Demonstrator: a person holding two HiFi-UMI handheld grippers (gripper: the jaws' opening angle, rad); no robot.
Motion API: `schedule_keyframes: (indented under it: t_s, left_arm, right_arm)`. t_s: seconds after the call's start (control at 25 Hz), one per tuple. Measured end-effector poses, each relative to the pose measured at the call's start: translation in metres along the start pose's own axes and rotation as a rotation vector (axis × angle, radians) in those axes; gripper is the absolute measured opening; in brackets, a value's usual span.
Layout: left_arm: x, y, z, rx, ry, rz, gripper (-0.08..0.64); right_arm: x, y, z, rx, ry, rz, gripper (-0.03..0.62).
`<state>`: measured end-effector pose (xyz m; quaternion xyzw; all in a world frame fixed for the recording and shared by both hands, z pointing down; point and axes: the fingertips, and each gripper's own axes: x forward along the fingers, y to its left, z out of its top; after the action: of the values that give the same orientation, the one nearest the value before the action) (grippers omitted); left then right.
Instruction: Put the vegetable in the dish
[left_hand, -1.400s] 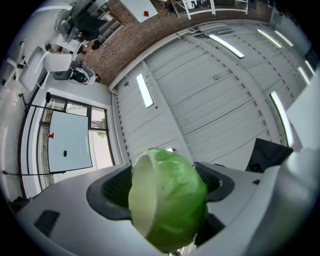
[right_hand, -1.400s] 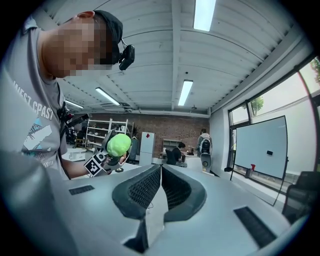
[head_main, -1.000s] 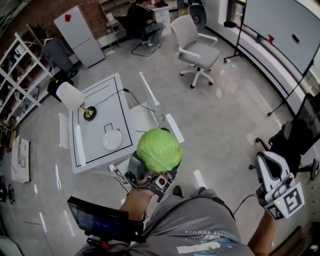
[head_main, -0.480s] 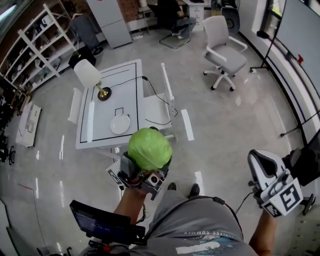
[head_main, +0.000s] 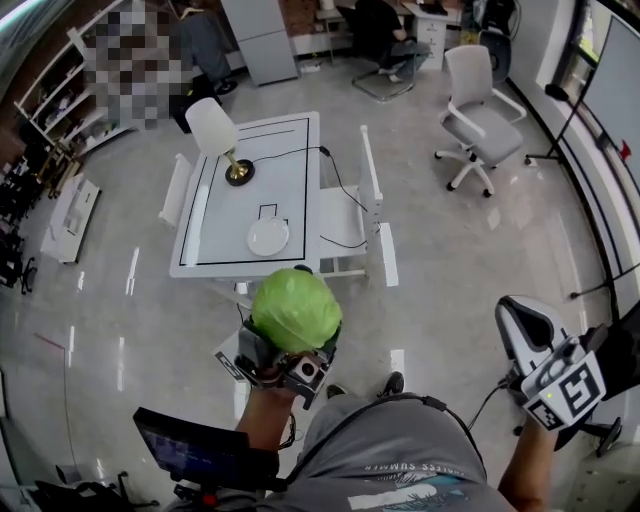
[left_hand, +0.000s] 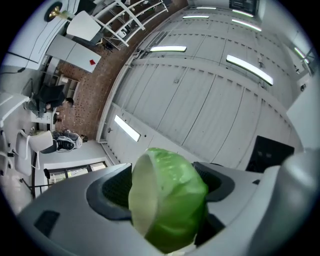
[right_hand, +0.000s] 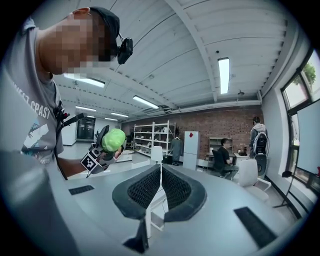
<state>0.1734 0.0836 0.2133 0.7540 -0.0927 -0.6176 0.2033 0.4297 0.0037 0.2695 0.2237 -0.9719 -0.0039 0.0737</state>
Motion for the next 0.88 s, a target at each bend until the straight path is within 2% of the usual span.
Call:
schedule_keyframes:
  t_s: [0.52,0.88]
  left_arm:
    - [-0.051,-0.065,0.101,0.093,-0.064,0.043,0.391]
    - [-0.080,-0.098,0.139,0.182,-0.107,0.067,0.391]
  right_arm:
    - [0.099,0.071,0.020,-0.006,0.001,0.086,0.011]
    - [0.149,0.104,0.028,-0.032,0.004,0.187,0.011]
